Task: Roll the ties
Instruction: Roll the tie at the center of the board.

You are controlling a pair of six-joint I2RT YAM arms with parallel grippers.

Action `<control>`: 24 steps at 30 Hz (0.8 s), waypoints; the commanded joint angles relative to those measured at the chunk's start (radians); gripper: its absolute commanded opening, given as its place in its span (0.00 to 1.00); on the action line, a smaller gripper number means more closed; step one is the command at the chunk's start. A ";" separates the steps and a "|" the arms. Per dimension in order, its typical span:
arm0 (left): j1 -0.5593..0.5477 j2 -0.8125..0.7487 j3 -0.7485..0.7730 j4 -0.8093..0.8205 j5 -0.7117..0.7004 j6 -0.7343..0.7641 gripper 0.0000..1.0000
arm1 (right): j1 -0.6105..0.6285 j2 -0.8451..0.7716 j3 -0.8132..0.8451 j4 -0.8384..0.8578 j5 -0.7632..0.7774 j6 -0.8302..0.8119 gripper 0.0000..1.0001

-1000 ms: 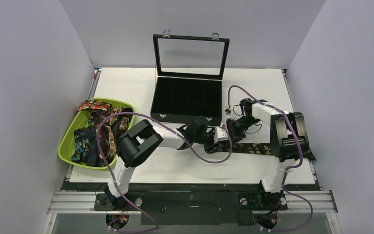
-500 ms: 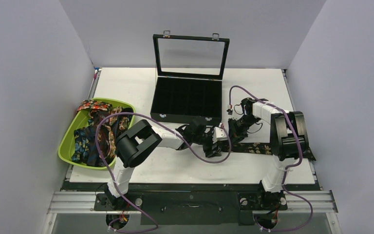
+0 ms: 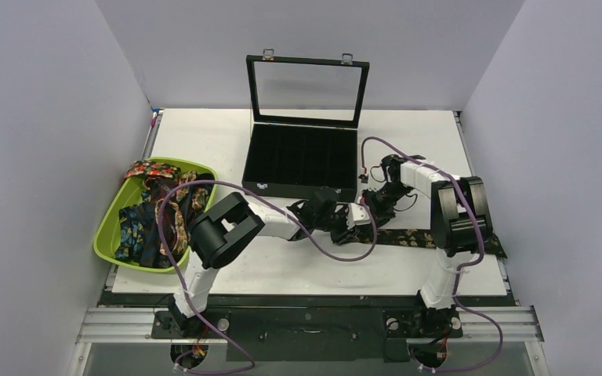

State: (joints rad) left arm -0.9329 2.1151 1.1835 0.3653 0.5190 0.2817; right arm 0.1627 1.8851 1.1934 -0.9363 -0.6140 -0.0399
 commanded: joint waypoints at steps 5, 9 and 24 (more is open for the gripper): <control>0.045 -0.132 -0.234 -0.091 -0.103 0.020 0.17 | 0.114 0.069 0.093 0.097 0.056 -0.050 0.00; 0.051 -0.170 -0.288 -0.111 -0.123 0.011 0.15 | 0.102 0.033 0.112 0.041 0.009 -0.072 0.08; 0.045 -0.122 -0.209 -0.137 -0.121 0.017 0.12 | -0.320 -0.165 -0.019 -0.234 0.332 -0.380 0.27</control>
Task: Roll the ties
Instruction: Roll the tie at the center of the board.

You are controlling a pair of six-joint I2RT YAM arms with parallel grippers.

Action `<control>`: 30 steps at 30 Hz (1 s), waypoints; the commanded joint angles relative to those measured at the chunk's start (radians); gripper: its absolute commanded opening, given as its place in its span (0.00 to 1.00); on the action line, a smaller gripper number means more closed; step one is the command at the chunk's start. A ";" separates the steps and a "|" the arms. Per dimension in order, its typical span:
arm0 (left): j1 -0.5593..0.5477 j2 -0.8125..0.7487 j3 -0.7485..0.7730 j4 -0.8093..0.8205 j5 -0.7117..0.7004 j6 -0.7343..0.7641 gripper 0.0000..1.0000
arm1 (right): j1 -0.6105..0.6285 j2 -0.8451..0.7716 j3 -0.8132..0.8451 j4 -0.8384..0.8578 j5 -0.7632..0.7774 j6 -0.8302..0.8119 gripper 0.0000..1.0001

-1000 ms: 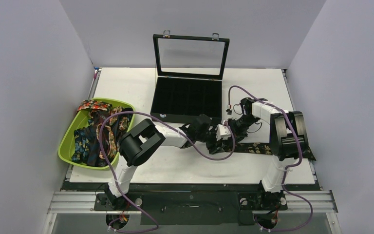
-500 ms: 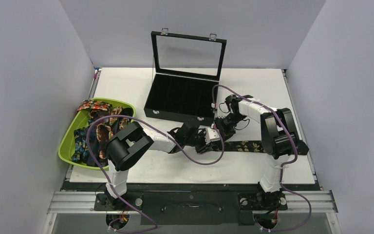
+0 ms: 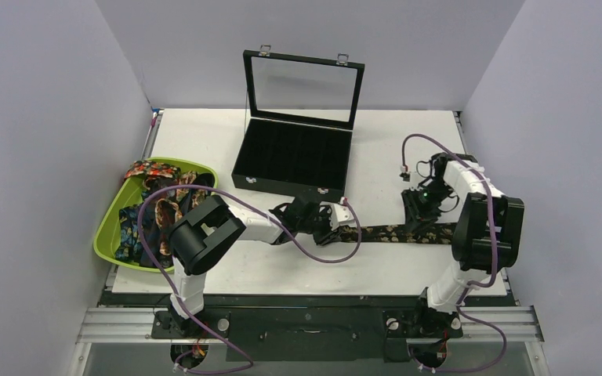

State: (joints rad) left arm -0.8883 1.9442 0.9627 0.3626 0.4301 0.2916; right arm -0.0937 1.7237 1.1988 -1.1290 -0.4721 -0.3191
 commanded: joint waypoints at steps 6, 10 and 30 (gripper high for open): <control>-0.003 0.047 0.007 -0.137 -0.029 0.005 0.12 | -0.120 0.112 -0.027 0.055 0.342 -0.134 0.24; -0.003 0.041 0.003 -0.136 -0.018 0.003 0.12 | -0.119 0.199 0.051 0.102 0.365 -0.133 0.24; -0.008 0.042 0.015 -0.176 0.032 0.102 0.16 | 0.030 -0.031 0.046 0.052 -0.268 0.118 0.46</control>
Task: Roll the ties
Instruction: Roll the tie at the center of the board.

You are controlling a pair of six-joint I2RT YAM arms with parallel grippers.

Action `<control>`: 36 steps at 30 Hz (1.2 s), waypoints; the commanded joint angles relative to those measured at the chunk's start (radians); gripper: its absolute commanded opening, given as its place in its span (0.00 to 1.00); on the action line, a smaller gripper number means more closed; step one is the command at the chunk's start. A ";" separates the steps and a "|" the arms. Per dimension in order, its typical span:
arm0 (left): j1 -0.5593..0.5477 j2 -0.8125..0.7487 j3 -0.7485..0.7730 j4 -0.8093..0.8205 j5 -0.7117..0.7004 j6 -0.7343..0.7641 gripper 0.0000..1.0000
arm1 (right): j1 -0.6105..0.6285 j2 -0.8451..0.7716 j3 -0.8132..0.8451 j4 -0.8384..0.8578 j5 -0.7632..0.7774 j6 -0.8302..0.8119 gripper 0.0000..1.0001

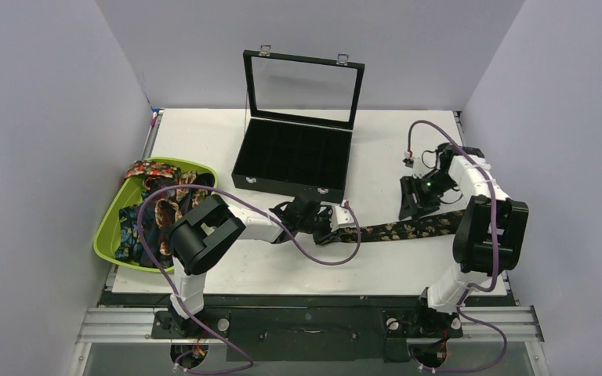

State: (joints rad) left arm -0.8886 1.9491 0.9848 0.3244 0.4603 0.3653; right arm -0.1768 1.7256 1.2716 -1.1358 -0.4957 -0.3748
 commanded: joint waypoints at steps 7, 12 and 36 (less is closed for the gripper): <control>-0.009 0.049 -0.009 -0.125 0.008 0.038 0.18 | 0.284 0.026 -0.114 0.350 -0.338 0.466 0.48; -0.012 0.056 -0.006 -0.121 0.011 0.037 0.18 | 0.355 0.070 -0.131 0.465 -0.339 0.535 0.48; -0.010 0.064 -0.002 -0.108 0.014 0.022 0.19 | 0.406 0.077 -0.153 0.362 -0.385 0.443 0.29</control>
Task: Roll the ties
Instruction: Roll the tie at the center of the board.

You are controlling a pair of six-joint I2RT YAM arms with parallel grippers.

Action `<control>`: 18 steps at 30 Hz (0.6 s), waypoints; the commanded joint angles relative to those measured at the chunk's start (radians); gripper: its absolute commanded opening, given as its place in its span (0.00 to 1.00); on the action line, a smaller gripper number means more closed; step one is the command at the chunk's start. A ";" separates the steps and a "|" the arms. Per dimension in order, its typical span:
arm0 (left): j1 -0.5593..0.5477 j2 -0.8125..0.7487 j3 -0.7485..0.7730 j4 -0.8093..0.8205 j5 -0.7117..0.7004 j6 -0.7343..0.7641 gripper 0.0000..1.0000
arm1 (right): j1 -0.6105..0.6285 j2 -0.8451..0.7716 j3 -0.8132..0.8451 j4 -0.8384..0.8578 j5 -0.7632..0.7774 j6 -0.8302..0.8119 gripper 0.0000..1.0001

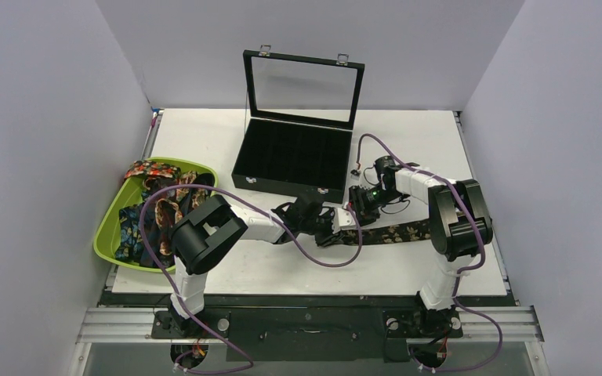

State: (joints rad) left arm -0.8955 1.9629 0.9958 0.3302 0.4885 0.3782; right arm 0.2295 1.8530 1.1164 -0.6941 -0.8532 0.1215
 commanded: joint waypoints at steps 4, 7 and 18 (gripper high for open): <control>-0.003 0.048 -0.019 -0.113 -0.014 0.010 0.19 | -0.020 -0.077 -0.001 -0.112 -0.040 -0.065 0.41; -0.003 0.047 -0.021 -0.112 -0.014 0.010 0.19 | -0.046 -0.081 -0.010 -0.116 -0.059 -0.060 0.45; -0.003 0.049 -0.016 -0.117 -0.016 0.009 0.19 | -0.054 -0.078 -0.049 -0.115 -0.130 -0.081 0.47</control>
State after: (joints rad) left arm -0.8978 1.9633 0.9958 0.3294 0.4980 0.3782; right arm 0.1776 1.8099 1.0760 -0.8043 -0.9279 0.0734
